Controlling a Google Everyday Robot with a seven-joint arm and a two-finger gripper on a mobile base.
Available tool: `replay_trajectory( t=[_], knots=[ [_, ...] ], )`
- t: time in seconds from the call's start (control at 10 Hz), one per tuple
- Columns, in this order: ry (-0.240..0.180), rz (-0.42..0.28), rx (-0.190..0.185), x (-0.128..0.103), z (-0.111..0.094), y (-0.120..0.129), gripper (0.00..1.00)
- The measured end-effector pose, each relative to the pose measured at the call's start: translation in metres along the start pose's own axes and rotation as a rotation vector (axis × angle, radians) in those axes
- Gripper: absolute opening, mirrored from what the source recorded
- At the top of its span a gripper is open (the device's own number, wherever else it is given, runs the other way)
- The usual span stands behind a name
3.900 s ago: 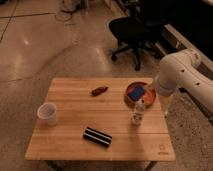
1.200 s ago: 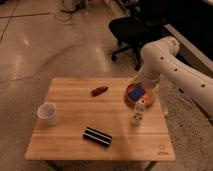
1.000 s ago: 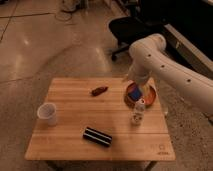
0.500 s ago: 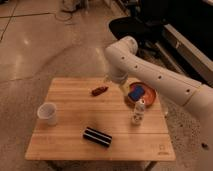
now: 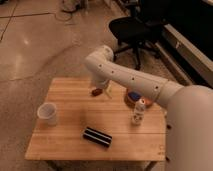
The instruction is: Place the pepper in the ceramic bowl
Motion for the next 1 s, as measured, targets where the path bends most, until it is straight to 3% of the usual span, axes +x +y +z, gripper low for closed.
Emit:
replay_trajectory(
  t=[0.4, 0.6, 1.0],
  knots=[
    [-0.068, 0.019, -0.069, 0.007, 0.058, -0.026, 0.80],
    [-0.104, 0.081, -0.090, 0.024, 0.086, -0.042, 0.80],
    [-0.147, 0.240, -0.089, 0.060, 0.117, -0.071, 0.80]
  ],
)
